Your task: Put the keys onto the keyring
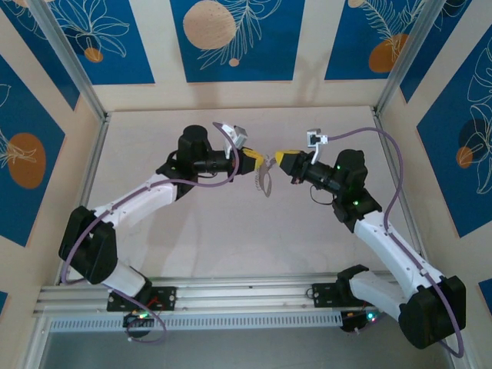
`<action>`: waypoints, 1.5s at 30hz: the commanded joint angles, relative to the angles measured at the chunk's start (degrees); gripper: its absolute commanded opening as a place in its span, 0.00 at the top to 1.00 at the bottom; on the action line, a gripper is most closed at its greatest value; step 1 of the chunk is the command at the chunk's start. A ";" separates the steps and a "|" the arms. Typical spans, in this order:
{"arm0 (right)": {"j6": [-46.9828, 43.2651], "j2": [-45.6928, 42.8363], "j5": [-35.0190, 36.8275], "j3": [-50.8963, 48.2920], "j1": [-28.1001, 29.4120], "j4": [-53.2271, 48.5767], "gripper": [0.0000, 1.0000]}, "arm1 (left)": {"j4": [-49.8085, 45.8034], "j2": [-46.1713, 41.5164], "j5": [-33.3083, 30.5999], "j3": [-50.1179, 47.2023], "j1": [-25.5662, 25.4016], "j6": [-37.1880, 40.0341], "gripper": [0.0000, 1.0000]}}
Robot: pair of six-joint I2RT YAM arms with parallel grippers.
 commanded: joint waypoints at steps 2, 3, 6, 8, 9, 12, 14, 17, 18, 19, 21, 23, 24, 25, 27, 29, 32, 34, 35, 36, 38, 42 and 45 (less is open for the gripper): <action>-0.50 0.95 -0.69 2.44 0.95 1.42 1.00 | -1.02 0.39 -0.46 2.91 -1.13 2.29 1.00; -0.58 1.19 -0.78 2.52 1.12 1.38 1.00 | -1.17 0.38 -0.57 3.00 -1.21 2.40 1.00; -0.81 2.11 -0.78 2.93 1.57 1.15 1.00 | -1.45 0.47 -0.70 3.24 -1.28 2.71 1.00; -0.85 2.57 -0.91 2.93 1.85 1.33 1.00 | -1.64 0.71 -0.68 3.37 -1.30 2.86 1.00; -0.81 2.78 -0.86 2.97 2.05 1.33 1.00 | -1.74 0.76 -0.68 3.46 -1.28 2.95 1.00; -1.01 3.19 -0.78 3.05 2.27 1.33 1.00 | -1.75 0.82 -0.69 3.53 -1.38 3.07 1.00; -0.99 3.61 -0.69 3.21 2.40 1.22 1.00 | -1.88 0.87 -0.67 3.69 -1.32 3.14 1.00; -1.11 4.13 -0.56 3.37 2.53 1.20 1.00 | -2.01 0.84 -0.50 3.85 -1.42 3.30 1.00; -1.12 4.23 -0.51 3.44 2.57 1.07 1.00 | -2.01 0.82 -0.50 3.79 -1.37 3.34 1.00; -1.21 4.41 -0.29 3.59 2.59 0.94 1.00 | -2.01 0.74 -0.50 3.78 -1.42 3.34 1.00; -1.53 4.68 0.13 3.62 2.54 0.57 1.00 | -1.88 0.65 -0.50 3.78 -1.48 3.39 1.00; -1.82 4.69 0.79 3.50 2.24 0.06 1.00 | -1.92 0.47 -0.41 3.84 -1.55 3.59 1.00; -1.76 4.69 0.93 3.37 2.06 0.01 1.00 | -2.00 0.41 -0.41 3.80 -1.55 3.56 1.00; -1.66 4.61 1.13 3.23 1.80 0.01 1.00 | -2.01 0.35 -0.41 3.80 -1.61 3.69 1.00; -1.41 4.52 1.23 2.79 1.12 0.01 1.00 | -2.06 0.21 -0.54 3.76 -1.68 3.81 1.00; -1.13 4.34 1.18 2.36 0.26 -0.19 1.00 | -1.68 -0.06 -0.71 3.58 -1.61 3.74 1.00; -0.69 4.04 0.90 1.65 -0.79 -0.33 1.00 | -1.31 -0.32 -0.93 3.40 -1.65 3.74 1.00; -0.58 3.82 0.81 1.14 -1.37 -0.47 1.00 | -1.33 -0.49 -1.02 3.34 -1.65 3.82 1.00; -0.51 3.74 0.72 0.95 -1.53 -0.51 1.00 | -1.23 -0.51 -1.04 3.33 -1.65 3.87 1.00; -0.42 3.72 0.67 0.67 -1.74 -0.51 1.00 | -1.18 -0.58 -1.02 3.30 -1.65 3.84 1.00; -0.29 3.72 0.52 0.36 -1.81 -0.49 1.00 | -0.85 -0.59 -1.20 3.32 -1.69 3.65 1.00; -0.07 3.89 -0.15 -0.19 -1.82 -0.43 1.00 | 0.05 -0.74 -1.56 2.93 -1.65 3.30 1.00; 0.21 4.15 -1.13 -0.46 -1.84 -0.26 1.00 | 1.35 -0.85 -2.20 2.43 -1.65 2.79 1.00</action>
